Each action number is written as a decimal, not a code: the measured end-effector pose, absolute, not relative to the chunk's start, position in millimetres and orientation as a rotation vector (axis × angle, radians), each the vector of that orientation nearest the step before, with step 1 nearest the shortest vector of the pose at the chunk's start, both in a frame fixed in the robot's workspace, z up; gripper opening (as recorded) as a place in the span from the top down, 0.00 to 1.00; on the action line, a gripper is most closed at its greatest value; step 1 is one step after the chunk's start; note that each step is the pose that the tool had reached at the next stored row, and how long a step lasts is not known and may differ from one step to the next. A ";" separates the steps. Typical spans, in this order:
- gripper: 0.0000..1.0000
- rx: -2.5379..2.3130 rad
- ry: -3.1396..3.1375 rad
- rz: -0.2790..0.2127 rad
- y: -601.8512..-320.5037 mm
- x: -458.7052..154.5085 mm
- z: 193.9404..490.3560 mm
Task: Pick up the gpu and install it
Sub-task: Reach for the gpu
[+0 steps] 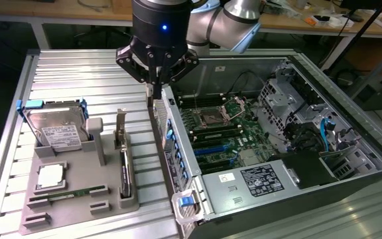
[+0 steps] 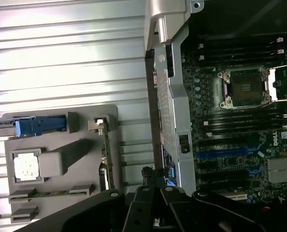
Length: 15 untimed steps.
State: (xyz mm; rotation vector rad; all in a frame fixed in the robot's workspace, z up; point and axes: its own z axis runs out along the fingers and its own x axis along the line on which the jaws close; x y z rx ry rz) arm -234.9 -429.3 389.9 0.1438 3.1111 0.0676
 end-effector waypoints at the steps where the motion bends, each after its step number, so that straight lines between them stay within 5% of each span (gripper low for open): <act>1: 0.89 0.144 3.111 0.068 -429.8 -236.2 389.8; 15: 0.89 0.146 3.111 0.068 -439.1 -259.7 389.2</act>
